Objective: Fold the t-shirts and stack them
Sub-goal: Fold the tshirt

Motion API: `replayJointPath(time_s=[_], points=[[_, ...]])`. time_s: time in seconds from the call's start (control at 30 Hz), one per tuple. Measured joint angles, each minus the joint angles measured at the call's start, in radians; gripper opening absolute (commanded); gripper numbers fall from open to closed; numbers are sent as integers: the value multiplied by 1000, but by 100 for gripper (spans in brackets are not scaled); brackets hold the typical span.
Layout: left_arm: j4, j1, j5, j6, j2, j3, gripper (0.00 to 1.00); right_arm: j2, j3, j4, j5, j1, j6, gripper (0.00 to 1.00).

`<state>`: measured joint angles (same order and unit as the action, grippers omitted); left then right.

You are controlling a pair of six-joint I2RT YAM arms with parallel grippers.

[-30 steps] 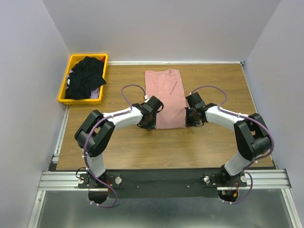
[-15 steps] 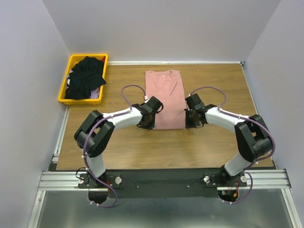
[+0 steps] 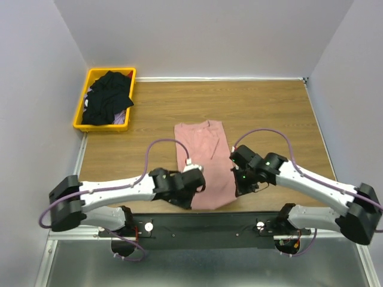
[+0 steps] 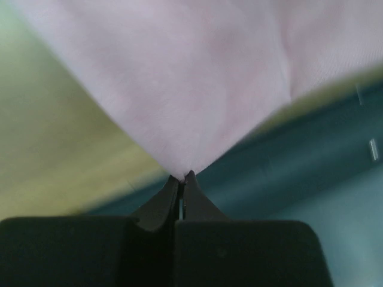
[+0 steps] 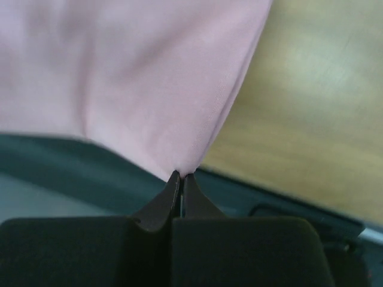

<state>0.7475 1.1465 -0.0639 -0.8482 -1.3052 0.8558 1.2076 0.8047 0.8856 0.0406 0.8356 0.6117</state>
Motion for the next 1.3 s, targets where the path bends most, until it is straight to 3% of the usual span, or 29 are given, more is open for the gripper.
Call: replayJointPath(time_s=[0.1,0.17,0.3,0.47,0.8,1.07,1.3], points=[[66,157,88,-127,121,-55,0,-108,1,74,34,36,51,1],[100,164,101,-155,148,-58,0,-142,45,142,37,37,75,1],[153,-40,61,-116,172,12,0,-28,267,204,-37,18,59,1],[109,-335,18,28,162,140,0,183,542,203,-89,-111,-50,1],[-129,-659,84,264,-58,193,0,655,1064,168,-61,-273,-259,1],[-267,-745,141,320,-213,182,0,886,1117,84,-35,-317,-336,1],[-351,-758,163,292,-224,76,0,948,1083,-24,-19,-327,-367,1]])
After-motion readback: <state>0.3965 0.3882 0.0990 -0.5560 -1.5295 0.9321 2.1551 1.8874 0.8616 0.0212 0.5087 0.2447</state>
